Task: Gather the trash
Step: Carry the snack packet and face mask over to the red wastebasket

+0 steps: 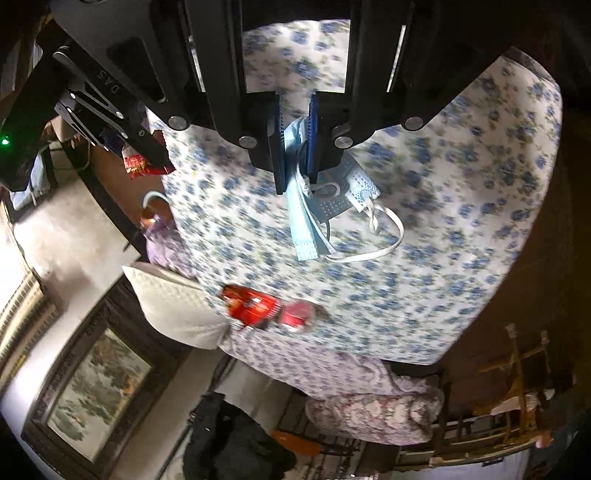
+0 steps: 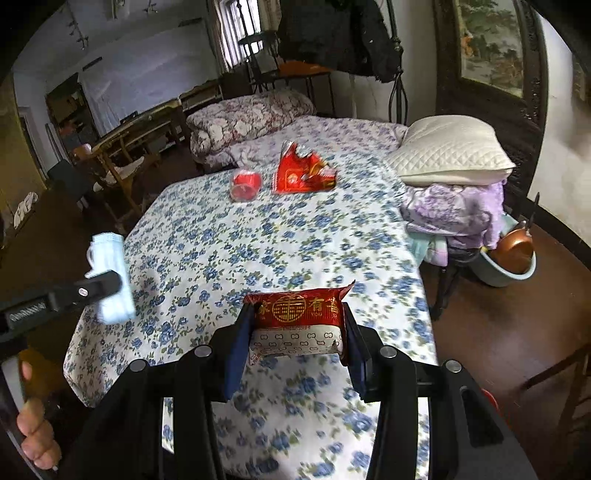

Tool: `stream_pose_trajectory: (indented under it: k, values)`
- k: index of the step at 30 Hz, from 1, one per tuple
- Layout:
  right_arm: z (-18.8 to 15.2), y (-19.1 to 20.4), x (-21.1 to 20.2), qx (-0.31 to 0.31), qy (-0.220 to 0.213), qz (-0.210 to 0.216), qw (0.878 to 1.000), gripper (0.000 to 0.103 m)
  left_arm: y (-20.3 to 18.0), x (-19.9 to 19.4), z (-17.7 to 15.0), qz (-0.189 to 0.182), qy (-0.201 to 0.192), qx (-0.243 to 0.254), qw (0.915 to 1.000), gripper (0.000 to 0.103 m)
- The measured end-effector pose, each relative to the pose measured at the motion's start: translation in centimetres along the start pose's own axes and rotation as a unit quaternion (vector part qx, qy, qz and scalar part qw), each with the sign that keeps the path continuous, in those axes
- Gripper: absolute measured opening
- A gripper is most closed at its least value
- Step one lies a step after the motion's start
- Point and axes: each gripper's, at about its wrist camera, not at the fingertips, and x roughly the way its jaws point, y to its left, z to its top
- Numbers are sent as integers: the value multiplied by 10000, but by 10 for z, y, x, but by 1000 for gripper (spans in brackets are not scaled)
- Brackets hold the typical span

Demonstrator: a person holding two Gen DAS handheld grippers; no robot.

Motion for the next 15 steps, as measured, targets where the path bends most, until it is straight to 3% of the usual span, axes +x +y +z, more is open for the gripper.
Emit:
stream_pose_trajectory:
  k: [8,15]
  values:
    - [-5,-62,-38,351,-237,-350,9985,46,-80,17,-16,-250,273,722,9967,11]
    - [-26,-139,-62,649,-57,-900,9938,46,-170,58,-45,-638,704,1465,9846,11]
